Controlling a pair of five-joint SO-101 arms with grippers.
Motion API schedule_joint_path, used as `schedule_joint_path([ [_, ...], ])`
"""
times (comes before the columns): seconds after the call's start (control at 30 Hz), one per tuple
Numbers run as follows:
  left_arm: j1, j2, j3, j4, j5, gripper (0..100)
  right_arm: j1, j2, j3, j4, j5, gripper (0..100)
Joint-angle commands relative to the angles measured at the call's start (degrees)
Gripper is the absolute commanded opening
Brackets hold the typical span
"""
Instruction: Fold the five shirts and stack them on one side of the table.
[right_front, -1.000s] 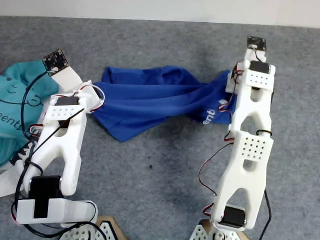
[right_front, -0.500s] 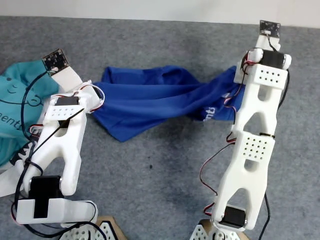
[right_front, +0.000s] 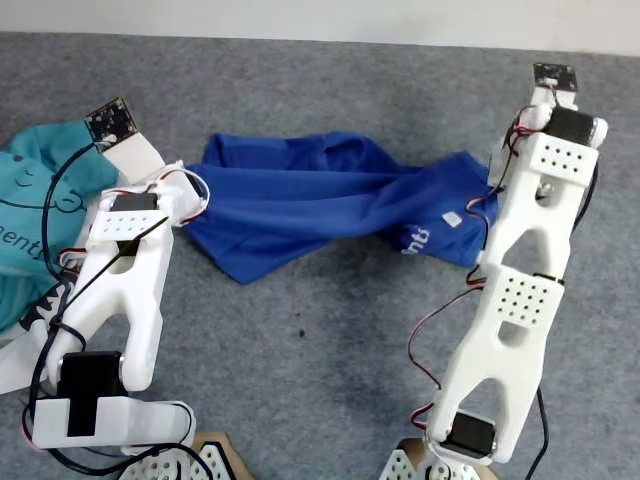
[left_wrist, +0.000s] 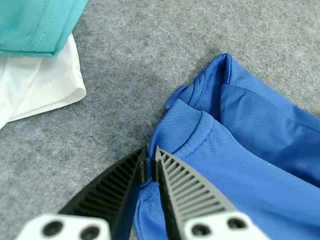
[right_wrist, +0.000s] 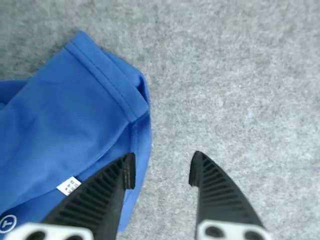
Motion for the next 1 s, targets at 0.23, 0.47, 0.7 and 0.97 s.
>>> schedule_joint_path([
  [0.23,0.48,-0.22,-0.48,-0.88,0.09,1,-0.13,-27.74,32.13,-3.21,-1.58,19.1],
  [0.47,0.48,-0.22,-0.40,-0.88,0.09,1,-0.13,-28.35,43.82,-17.71,-2.02,19.1],
  [0.7,0.40,-0.22,-0.40,-0.88,0.09,1,-0.40,-27.47,45.93,-26.07,-3.69,19.1],
  [0.97,0.40,-0.22,-0.40,-0.88,0.09,1,-1.63,-18.51,41.36,-28.18,-4.84,19.1],
])
